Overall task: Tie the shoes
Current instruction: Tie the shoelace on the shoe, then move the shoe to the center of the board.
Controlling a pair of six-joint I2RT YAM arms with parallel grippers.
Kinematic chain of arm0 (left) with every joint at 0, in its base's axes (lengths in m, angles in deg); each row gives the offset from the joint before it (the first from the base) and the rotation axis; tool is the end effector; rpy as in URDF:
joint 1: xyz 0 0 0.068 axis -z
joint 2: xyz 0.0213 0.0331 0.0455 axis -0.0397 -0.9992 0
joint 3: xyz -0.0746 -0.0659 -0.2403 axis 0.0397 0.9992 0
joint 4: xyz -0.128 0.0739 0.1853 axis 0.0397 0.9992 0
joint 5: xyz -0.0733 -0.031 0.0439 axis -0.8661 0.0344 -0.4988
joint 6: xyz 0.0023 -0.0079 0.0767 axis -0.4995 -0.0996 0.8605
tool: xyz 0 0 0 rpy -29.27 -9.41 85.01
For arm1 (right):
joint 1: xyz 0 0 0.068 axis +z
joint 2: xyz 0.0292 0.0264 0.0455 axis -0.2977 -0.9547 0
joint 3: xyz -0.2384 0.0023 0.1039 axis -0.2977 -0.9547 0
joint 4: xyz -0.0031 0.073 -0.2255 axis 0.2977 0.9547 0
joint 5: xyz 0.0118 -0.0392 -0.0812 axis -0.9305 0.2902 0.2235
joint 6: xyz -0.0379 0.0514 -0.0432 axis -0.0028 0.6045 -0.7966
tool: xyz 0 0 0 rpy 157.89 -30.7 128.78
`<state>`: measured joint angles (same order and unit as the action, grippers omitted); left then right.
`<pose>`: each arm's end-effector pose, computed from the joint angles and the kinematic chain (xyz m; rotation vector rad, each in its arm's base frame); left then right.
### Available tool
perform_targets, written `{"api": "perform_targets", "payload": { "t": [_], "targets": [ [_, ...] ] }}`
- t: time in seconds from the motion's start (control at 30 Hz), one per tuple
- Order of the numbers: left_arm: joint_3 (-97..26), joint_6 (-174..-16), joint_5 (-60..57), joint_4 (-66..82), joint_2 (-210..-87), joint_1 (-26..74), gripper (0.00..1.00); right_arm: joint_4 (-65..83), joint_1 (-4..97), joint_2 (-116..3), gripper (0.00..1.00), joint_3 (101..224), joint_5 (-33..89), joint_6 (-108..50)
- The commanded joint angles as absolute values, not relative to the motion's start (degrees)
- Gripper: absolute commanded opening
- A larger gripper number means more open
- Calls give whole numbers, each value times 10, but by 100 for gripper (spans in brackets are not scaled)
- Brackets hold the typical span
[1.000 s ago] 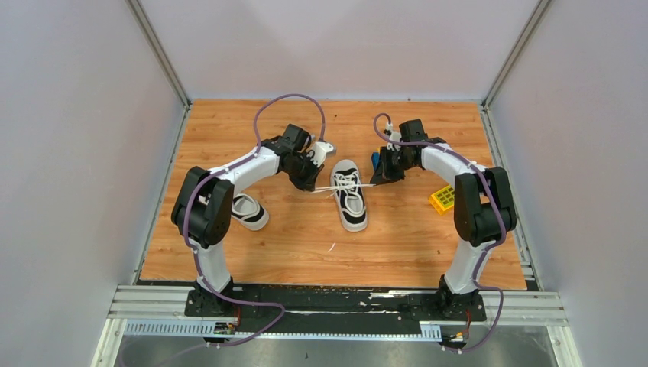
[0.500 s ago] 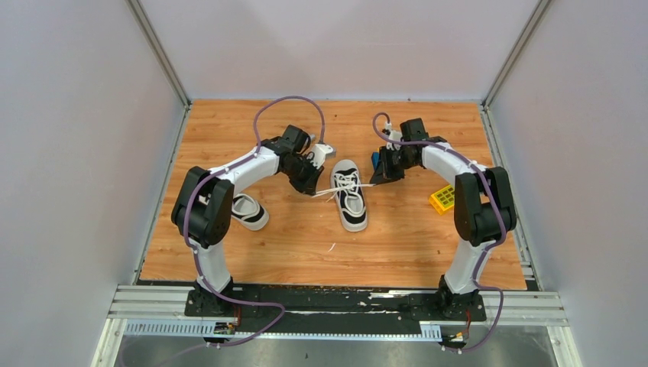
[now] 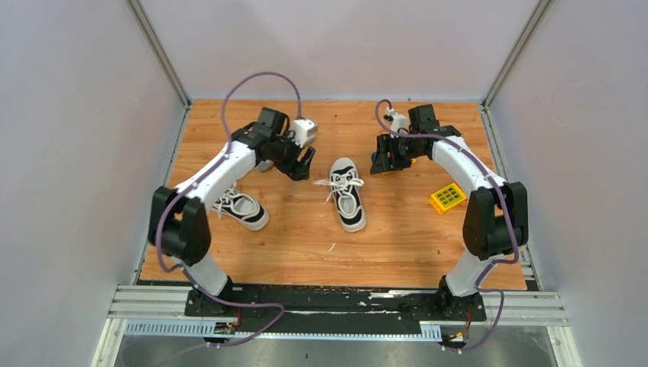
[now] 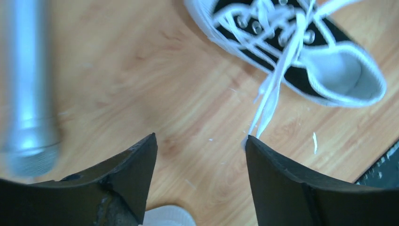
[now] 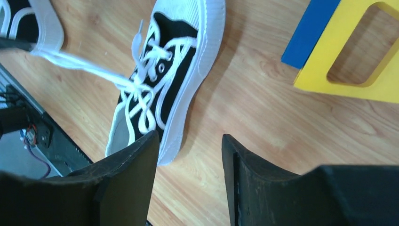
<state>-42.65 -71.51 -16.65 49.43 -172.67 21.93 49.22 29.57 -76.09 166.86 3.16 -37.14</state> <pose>0.3128 -0.1693 0.2264 0.9346 2.4239 -0.6146 0.3385 0.1091 0.2246 -0.4916 2.5482 0.8029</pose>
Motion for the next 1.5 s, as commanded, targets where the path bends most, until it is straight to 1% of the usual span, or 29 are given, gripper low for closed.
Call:
{"api": "perform_targets", "payload": {
  "t": [0.0,0.07,0.27,0.33,0.4,0.47,0.5,0.53,0.57,0.6,0.67,0.7,0.77,0.8,0.83,0.87,0.9,0.93,0.97,1.1,1.2,1.27,1.3,1.37,1.43,1.47],
  "targets": [
    [-399,-760,-52,391,-1585,203,86,533,324,-709,54,1630,14,-424],
    [-374,-778,-31,364,-1551,203,98,533,343,-702,54,1609,11,-431],
    [-325,-780,-112,363,-1513,203,100,525,384,-701,56,1585,1,-442],
    [-312,-775,-98,385,-1500,203,100,527,394,-703,56,1580,9,-458],
    [-307,-774,-64,427,-1490,200,100,535,403,-701,60,1571,19,-466],
    [-304,-767,-29,472,-1476,193,100,539,414,-686,72,1554,32,-472],
    [-301,-751,-5,496,-1472,190,100,539,418,-677,84,1541,36,-477],
    [-298,-741,5,506,-1459,188,100,541,424,-666,93,1529,40,-482],
    [-291,-721,17,516,-1453,183,100,540,431,-659,99,1515,48,-484],
    [-286,-711,21,518,-1440,179,99,538,437,-653,100,1503,52,-486],
    [-274,-669,23,526,-1430,177,98,523,449,-648,100,1474,65,-478],
    [-268,-661,19,538,-1429,176,95,510,453,-650,100,1467,73,-471],
    [-263,-647,15,559,-1430,175,91,488,463,-671,100,1470,96,-455],
    [-260,-642,12,566,-1431,173,90,478,465,-689,98,1479,110,-445],
    [-254,-638,6,584,-1432,173,89,467,465,-708,89,1495,125,-436],
    [-252,-632,2,595,-1438,171,88,458,465,-727,72,1516,142,-429],
    [-253,-628,-5,618,-1442,171,85,451,465,-749,60,1541,156,-425],
    [-250,-622,-9,628,-1448,167,83,448,465,-772,53,1573,174,-422],
    [-249,-618,-15,635,-1449,166,81,448,464,-805,52,1604,195,-420],
    [-242,-615,6,628,-1460,159,81,449,456,-887,52,1740,235,-417],
    [-236,-597,8,631,-1477,158,80,461,454,-918,56,1796,217,-429],
    [-230,-588,11,626,-1490,158,79,476,452,-918,63,1801,193,-428],
    [-223,-582,13,623,-1502,158,79,480,451,-909,70,1794,173,-426],
    [-216,-576,16,612,-1525,158,78,483,448,-876,78,1775,155,-420],
    [-215,-574,15,599,-1552,158,73,486,445,-832,81,1763,142,-424],
    [-217,-574,9,592,-1570,158,65,490,443,-809,82,1761,142,-428]
  ]
}}
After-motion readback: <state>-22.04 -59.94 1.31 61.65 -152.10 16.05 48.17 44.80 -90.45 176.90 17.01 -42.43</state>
